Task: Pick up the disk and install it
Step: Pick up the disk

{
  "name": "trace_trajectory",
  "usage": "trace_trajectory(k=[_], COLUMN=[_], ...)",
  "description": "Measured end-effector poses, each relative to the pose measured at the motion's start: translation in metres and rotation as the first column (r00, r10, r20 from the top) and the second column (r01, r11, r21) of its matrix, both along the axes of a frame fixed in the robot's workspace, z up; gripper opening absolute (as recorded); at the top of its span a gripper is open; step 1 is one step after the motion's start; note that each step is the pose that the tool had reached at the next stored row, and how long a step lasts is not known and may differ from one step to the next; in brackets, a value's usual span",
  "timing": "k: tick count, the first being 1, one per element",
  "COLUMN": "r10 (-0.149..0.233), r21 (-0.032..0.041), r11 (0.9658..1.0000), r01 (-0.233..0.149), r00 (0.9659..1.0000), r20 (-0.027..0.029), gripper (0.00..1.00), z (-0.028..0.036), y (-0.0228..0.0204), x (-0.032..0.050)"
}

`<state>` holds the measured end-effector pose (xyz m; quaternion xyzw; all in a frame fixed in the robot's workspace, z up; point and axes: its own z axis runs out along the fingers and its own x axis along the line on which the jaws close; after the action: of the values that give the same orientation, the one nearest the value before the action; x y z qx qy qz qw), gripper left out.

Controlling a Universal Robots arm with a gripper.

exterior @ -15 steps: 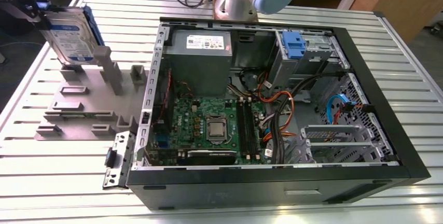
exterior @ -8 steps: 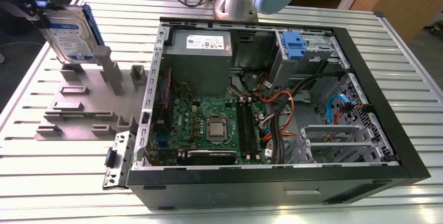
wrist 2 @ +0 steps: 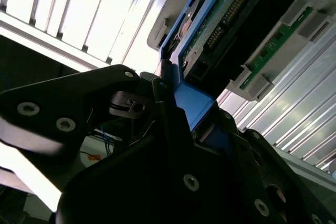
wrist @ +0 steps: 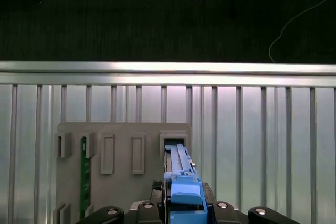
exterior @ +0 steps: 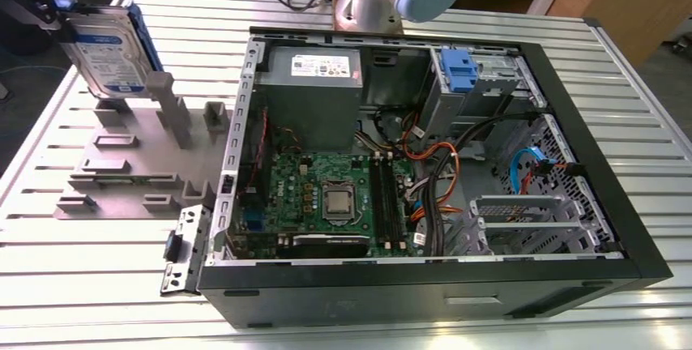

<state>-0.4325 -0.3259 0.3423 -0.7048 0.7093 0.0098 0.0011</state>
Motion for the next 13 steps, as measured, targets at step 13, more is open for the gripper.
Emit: trace_trajectory(k=[13], r10=[0.000], r21=[-0.0001], r11=[1.0000], r01=[0.000], r00=[1.0000], r20=[-0.0002], gripper=[0.37], z=[0.0060], y=[0.0000], x=[0.0000])
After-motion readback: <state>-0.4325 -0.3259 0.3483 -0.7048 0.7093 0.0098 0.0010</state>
